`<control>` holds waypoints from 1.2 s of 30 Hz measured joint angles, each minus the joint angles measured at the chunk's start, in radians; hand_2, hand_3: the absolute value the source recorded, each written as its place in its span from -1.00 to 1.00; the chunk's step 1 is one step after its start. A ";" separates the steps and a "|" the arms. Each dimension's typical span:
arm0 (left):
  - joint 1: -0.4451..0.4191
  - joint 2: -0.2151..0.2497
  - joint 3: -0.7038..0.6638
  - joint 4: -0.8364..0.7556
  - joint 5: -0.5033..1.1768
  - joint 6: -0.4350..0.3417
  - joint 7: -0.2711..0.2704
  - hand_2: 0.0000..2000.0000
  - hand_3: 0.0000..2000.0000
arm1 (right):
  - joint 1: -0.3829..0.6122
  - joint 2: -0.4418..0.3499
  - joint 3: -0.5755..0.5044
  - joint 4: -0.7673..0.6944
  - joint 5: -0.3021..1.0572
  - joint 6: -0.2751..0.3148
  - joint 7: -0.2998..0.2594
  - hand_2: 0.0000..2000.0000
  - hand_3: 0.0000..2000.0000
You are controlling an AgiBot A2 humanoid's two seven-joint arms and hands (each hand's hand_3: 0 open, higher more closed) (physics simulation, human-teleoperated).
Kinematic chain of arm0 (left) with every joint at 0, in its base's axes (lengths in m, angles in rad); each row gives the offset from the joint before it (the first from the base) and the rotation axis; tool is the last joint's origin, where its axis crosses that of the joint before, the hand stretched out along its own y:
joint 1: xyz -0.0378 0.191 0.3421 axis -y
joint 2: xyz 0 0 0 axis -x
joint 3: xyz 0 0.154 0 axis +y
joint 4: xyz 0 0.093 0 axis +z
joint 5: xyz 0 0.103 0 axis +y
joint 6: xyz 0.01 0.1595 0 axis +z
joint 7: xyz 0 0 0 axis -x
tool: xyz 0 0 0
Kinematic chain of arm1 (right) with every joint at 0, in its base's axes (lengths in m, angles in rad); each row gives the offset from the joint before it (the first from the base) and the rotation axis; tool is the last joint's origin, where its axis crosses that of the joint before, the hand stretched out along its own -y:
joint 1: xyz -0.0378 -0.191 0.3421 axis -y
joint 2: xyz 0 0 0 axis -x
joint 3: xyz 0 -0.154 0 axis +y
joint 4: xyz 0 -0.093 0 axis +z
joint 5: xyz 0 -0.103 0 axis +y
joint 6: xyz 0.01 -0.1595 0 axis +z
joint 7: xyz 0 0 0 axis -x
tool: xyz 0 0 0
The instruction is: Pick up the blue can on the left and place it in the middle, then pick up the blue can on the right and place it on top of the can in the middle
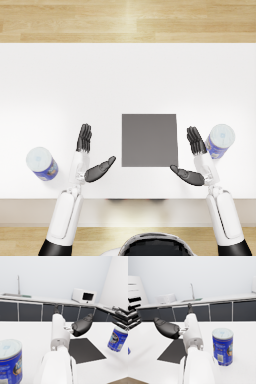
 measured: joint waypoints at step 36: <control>-0.108 0.067 -0.412 -0.244 0.439 -0.101 -0.100 -1.00 -1.00 | 0.004 -0.057 -0.263 0.136 0.403 -0.099 0.101 -1.00 -1.00</control>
